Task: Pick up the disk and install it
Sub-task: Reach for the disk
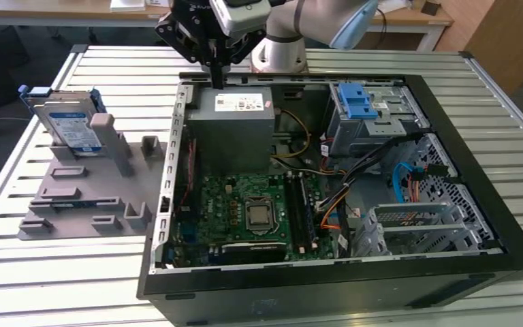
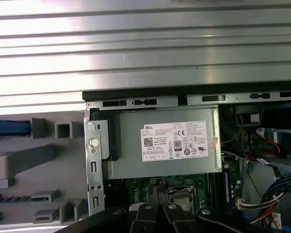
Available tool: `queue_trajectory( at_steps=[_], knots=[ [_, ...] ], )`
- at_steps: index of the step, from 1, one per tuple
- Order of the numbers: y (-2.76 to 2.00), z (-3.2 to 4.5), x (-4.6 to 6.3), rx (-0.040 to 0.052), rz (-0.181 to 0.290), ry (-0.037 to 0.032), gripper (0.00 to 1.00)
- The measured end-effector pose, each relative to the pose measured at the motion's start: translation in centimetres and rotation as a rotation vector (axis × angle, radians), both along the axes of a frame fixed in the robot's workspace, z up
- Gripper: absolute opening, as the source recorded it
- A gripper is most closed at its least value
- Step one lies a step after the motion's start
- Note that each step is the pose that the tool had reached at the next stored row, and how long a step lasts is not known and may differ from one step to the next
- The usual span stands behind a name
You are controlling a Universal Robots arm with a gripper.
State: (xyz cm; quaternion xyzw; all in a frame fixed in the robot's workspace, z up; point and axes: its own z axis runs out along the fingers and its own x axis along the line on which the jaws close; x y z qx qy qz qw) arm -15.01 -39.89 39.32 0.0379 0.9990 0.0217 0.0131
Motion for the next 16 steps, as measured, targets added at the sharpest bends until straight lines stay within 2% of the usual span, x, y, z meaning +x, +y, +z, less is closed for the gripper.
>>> queue_trajectory(
  at_steps=[16],
  knots=[
    [0.00,-0.01,-0.89,0.0000,0.000,0.0000,0.11]
  ],
)
